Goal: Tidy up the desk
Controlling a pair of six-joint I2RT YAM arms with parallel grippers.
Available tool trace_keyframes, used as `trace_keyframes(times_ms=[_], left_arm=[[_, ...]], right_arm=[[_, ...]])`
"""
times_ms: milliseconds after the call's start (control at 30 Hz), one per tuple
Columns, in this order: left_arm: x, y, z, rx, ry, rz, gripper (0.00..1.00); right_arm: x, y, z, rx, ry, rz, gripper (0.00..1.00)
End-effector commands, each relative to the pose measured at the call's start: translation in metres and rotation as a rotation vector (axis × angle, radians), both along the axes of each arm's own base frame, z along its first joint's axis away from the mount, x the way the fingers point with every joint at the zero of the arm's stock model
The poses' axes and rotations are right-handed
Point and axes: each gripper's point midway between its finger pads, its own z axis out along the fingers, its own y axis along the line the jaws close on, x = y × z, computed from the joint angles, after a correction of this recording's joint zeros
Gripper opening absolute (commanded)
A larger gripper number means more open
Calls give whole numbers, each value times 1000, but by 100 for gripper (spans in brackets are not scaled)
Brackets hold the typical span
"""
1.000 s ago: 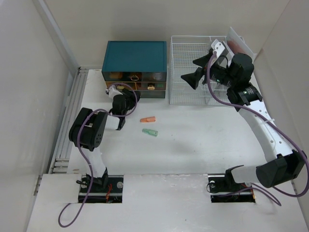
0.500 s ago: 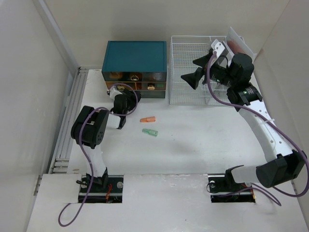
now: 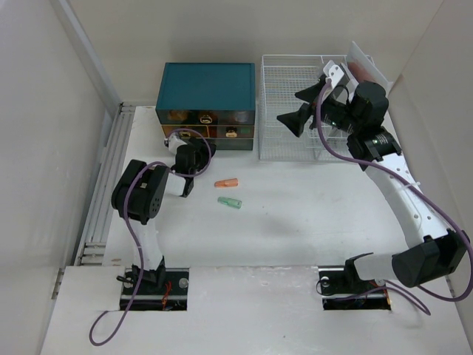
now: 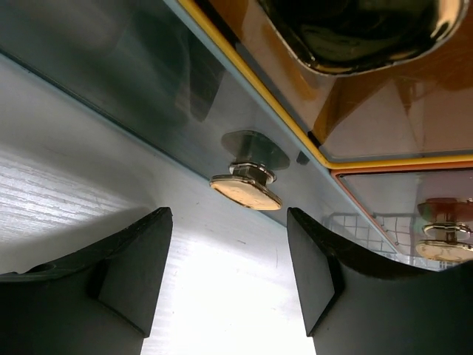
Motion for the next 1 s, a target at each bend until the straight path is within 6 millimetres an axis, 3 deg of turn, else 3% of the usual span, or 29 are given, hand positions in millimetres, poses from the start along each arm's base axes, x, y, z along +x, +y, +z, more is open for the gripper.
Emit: trace_keyframes(times_ms=[0,333,433,967], left_arm=[[15,1,27,-44,-90,26,60],[15,3,19,-53,-73,42,60],[18,2,27,-71,-100,44,60],[25,4,24,-131,-131,66,56]], right_arm=[[-7,0,21,25,-70,19,100],[-7,0,21,25,-70,19,100],[-7,0,21,25,-70,19,100],[-7,-1,21,20,-77,19,100]])
